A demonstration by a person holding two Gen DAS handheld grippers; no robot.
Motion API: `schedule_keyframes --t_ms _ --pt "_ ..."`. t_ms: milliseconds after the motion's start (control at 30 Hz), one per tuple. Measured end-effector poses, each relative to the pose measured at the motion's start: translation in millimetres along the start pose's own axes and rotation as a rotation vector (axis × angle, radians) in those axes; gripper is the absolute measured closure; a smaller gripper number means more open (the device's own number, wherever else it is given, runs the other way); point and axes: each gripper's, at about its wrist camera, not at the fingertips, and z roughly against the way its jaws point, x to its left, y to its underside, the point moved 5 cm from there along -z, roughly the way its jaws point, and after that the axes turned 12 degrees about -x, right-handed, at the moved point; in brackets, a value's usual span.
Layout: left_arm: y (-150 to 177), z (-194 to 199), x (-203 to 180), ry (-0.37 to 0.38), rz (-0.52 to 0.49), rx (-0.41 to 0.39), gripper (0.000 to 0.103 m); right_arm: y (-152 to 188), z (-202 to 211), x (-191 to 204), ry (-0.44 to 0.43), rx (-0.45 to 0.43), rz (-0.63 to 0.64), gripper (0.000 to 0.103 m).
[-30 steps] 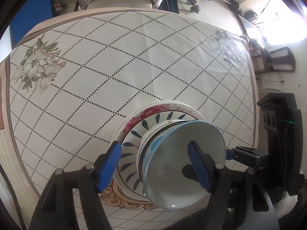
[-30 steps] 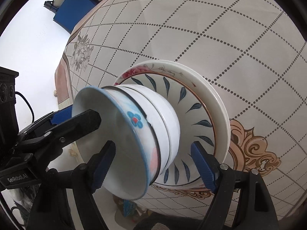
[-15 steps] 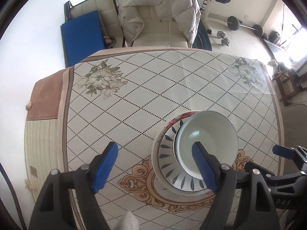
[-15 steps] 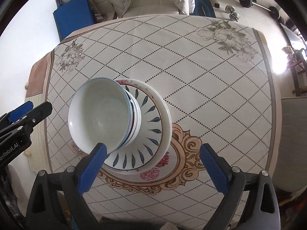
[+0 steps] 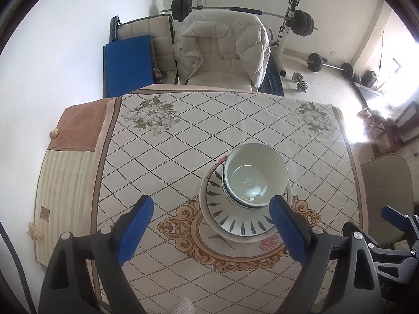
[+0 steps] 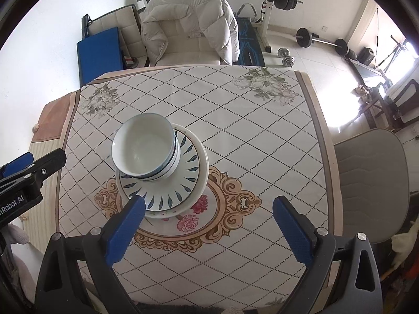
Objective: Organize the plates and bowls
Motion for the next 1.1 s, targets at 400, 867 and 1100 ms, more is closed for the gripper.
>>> schedule_keyframes --t_ms 400,867,1100 --pt "27 147 -33 -0.058 -0.014 -0.207 0.012 20 149 -23 0.015 -0.240 0.004 0.003" --pt "93 259 -51 -0.102 0.039 -0.244 0.005 98 298 -52 0.028 -0.371 0.046 0.003" --pt "104 282 -56 -0.124 0.031 -0.294 0.001 110 344 -58 0.048 -0.428 0.040 0.003"
